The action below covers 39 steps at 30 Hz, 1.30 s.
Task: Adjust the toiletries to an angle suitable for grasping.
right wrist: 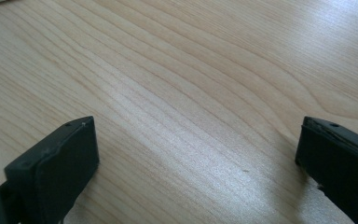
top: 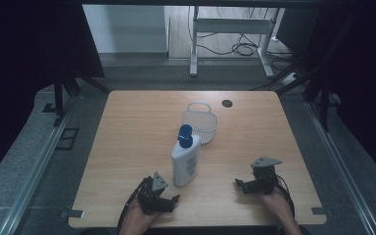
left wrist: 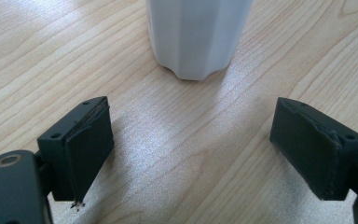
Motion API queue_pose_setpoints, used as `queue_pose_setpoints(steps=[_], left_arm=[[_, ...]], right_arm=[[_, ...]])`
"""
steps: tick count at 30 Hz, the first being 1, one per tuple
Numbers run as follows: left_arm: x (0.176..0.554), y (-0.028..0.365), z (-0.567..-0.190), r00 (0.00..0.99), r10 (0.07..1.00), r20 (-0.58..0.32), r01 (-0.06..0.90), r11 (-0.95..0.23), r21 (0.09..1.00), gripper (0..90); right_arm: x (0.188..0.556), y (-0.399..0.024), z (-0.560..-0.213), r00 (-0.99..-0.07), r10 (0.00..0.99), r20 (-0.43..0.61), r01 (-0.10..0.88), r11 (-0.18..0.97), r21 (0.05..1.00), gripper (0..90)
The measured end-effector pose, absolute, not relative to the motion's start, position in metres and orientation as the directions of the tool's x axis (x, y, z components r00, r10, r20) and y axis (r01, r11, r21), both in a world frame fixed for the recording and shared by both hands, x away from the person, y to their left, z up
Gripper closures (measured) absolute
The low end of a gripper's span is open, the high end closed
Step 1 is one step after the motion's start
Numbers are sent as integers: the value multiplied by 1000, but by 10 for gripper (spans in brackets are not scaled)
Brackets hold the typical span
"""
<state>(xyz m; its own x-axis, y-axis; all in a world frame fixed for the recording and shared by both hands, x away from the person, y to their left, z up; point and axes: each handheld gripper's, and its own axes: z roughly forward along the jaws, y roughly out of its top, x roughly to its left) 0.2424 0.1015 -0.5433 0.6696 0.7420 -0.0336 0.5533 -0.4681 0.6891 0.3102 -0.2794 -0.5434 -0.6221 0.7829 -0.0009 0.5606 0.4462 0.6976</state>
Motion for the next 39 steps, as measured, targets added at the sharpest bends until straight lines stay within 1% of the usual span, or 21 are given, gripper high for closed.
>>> queue_pose_setpoints(steps=[33, 36, 37, 38, 39], left_arm=[[243, 101, -543, 672, 740, -30, 549, -470, 691, 144], [243, 100, -542, 673, 739, -30, 546, -469, 694, 177], [243, 100, -541, 675, 737, -31, 546, -471, 693, 196], [243, 99, -540, 683, 730, -27, 541, -481, 690, 239], [243, 99, -540, 683, 730, -27, 541, -481, 690, 250]], right_arm=[[310, -279, -543, -623, 783, -1, 560, 447, 698, 0], [310, -279, -543, -622, 783, -1, 561, 447, 697, 0], [310, -279, -543, -622, 783, -1, 561, 446, 697, 0], [310, -279, -543, -623, 783, -1, 560, 447, 697, 0], [310, -279, -543, -623, 783, -1, 560, 447, 697, 0]])
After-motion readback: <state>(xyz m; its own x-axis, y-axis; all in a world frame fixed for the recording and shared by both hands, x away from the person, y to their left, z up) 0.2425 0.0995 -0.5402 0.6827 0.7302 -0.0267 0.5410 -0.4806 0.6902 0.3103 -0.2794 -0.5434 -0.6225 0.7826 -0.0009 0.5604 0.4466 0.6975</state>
